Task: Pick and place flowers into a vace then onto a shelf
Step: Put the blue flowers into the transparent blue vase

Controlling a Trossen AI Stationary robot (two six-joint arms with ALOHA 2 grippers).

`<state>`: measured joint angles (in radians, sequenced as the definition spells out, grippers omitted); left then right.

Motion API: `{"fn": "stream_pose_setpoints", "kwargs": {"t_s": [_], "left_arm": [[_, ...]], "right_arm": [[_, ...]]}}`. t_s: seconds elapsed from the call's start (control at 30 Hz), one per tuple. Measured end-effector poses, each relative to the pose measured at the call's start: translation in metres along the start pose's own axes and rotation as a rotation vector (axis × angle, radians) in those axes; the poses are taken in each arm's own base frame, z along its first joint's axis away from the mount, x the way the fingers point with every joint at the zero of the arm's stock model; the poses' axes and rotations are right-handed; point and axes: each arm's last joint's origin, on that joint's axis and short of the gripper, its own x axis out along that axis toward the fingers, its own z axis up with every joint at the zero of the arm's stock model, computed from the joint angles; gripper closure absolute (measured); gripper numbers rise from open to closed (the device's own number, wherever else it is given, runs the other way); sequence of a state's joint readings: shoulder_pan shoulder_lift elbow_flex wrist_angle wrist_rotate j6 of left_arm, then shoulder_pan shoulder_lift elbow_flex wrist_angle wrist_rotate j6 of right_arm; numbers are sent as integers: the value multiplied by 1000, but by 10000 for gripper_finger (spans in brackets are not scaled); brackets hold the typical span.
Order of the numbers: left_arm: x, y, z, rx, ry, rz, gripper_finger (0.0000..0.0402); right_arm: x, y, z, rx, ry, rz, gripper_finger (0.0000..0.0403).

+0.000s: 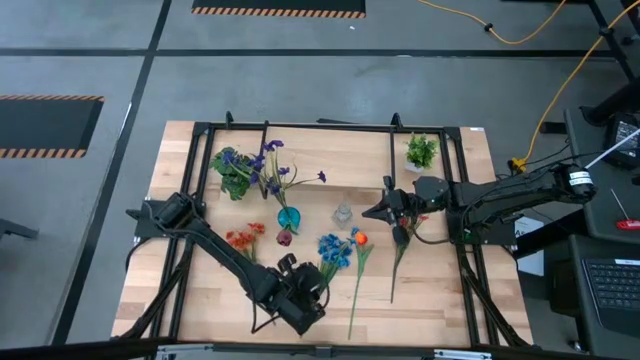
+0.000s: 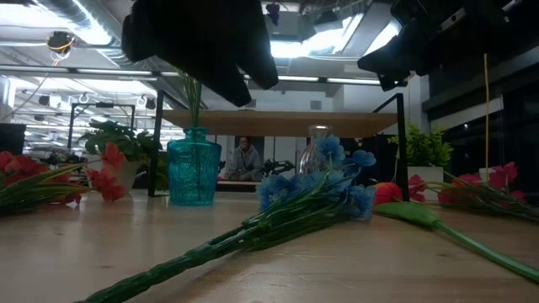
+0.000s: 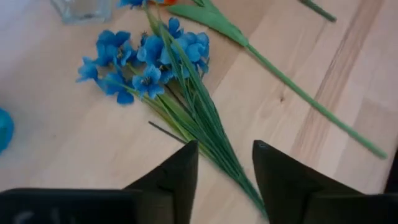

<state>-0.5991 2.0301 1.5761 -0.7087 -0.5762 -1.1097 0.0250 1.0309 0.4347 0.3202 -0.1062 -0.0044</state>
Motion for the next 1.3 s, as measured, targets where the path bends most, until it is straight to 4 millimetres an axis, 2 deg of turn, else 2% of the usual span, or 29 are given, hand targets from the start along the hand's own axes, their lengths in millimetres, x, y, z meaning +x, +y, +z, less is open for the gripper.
{"fn": "stream_pose_setpoints", "kwargs": {"t_s": [0.13,0.27,0.57,0.87,1.13,1.3], "left_arm": [[11,-1,-7,-50,-5,26,222],[26,-7,-16,-44,5,14,209],[44,-11,-27,-75,19,6,208],[45,-10,-27,-97,25,13,208],[67,-10,-42,-73,81,40,208],[67,-10,-42,-79,58,51,214]], "right_arm": [[0,0,0,0,0,0,398],[0,0,0,0,1,0,398],[0,0,-1,2,3,0,398],[0,0,-1,4,3,0,398],[0,0,-1,4,4,0,398],[0,0,-1,4,4,0,398]]}}
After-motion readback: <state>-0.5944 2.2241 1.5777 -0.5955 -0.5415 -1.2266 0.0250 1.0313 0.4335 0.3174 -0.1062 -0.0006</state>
